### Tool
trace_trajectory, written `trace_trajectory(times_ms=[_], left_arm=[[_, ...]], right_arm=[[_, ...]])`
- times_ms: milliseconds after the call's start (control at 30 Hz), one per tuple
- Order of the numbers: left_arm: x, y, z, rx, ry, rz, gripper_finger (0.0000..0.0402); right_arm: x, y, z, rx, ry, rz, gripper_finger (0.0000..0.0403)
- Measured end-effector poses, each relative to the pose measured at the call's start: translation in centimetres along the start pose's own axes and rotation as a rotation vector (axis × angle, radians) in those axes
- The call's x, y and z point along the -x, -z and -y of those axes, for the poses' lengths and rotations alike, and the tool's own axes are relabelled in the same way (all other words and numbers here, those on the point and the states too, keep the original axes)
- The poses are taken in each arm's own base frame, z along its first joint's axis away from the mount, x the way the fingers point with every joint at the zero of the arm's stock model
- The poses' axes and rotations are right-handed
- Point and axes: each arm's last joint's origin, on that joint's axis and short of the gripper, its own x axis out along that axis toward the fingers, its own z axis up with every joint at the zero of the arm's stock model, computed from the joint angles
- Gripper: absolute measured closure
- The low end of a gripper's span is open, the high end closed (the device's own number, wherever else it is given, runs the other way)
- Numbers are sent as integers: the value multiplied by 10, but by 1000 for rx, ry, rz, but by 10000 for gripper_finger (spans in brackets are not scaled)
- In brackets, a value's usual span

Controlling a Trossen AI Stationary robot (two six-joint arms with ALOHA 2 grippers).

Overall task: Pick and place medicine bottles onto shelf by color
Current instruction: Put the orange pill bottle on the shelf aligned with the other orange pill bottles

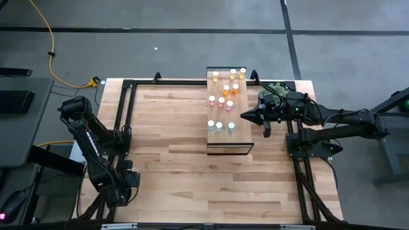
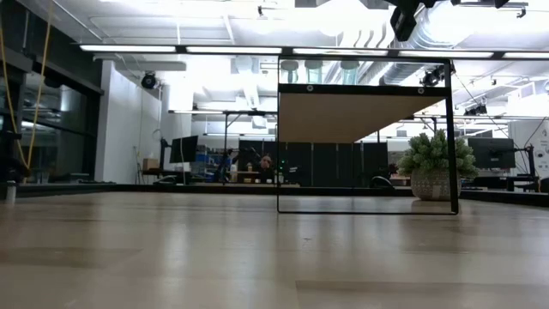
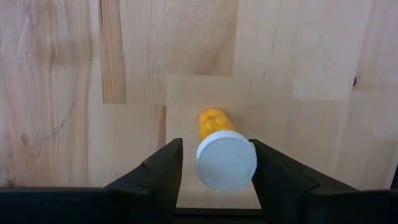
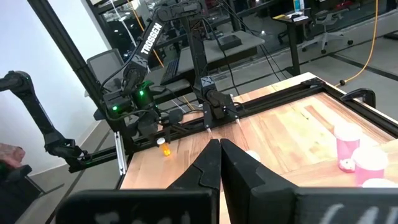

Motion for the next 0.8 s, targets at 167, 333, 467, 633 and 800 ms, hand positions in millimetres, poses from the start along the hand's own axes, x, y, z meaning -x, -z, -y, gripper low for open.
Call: trace_trajectory(times_ms=[167, 333, 467, 633, 800], left_arm=[[0, 0, 0, 4, 1, 0, 265], [1, 0, 0, 27, 5, 2, 286], [8, -3, -2, 39, 28, 8, 291], [41, -15, -15, 68, 37, 15, 291], [94, -43, -47, 96, 79, 78, 292]], right_arm=[[0, 0, 0, 0, 0, 0, 403], [0, 0, 0, 0, 0, 0, 403], [0, 0, 0, 0, 0, 0, 403], [0, 0, 0, 1, 0, 0, 403], [0, 0, 0, 7, 0, -1, 403]])
